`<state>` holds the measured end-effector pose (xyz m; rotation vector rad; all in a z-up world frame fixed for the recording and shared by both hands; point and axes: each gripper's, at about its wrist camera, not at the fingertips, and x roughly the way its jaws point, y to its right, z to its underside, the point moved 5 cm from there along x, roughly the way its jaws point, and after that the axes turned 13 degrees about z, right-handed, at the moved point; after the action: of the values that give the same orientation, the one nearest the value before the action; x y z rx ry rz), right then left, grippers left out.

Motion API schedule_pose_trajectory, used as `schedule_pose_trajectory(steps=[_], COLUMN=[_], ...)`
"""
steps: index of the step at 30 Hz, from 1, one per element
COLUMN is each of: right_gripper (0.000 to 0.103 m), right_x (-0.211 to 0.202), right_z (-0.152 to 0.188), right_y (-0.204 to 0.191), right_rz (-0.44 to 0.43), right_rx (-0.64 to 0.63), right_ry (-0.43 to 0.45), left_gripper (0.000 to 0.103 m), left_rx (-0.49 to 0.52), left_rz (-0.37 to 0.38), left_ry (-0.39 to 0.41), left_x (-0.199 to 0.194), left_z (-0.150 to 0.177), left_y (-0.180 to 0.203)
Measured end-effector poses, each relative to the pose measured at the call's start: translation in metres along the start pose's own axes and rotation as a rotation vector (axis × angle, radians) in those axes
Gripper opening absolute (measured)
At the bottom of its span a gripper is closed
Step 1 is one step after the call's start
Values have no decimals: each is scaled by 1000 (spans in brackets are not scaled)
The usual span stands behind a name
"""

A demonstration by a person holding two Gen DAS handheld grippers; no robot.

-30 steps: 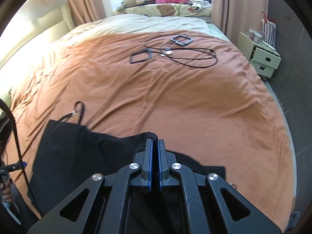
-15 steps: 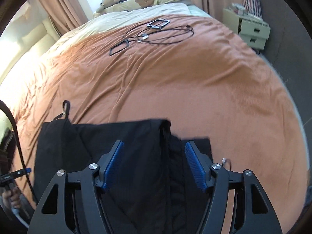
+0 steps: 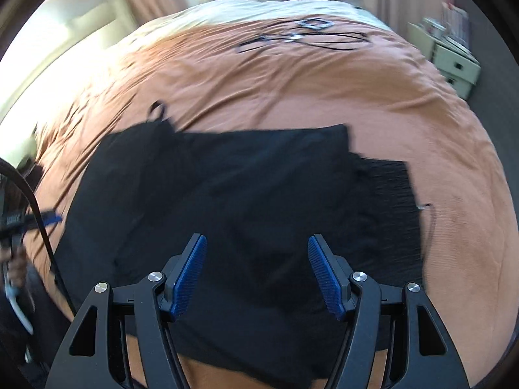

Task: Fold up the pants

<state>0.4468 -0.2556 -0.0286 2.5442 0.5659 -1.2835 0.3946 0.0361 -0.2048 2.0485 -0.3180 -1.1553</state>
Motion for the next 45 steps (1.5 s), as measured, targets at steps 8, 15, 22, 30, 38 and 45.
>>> schedule_pose_trajectory(steps=[8,15,22,30,38,45], right_gripper=[64,64,38,4,3,3], right_x=[3,24,45,32,-3,0], right_z=[20,38,42,28,-11,-34], right_y=[-68,-90,-98,-98,-30,34], right_rz=[-89,-92,14,10,-47,-44], right_rx=[-198,-345,-466,-454,-180,50], right_ry=[6,-47,-83,-33,68,94], left_gripper=[67,67,67,67,67,67], left_rx=[1,-3,-11,-3,-21,-19], left_rz=[5,5,0,4,7,5], left_ry=[-5,-7,-6,-8,-10,-15], left_x=[0,0,0,0,4,6], left_z=[3,4,5,5,5,7], left_y=[0,0,-4,-1,-5,-4])
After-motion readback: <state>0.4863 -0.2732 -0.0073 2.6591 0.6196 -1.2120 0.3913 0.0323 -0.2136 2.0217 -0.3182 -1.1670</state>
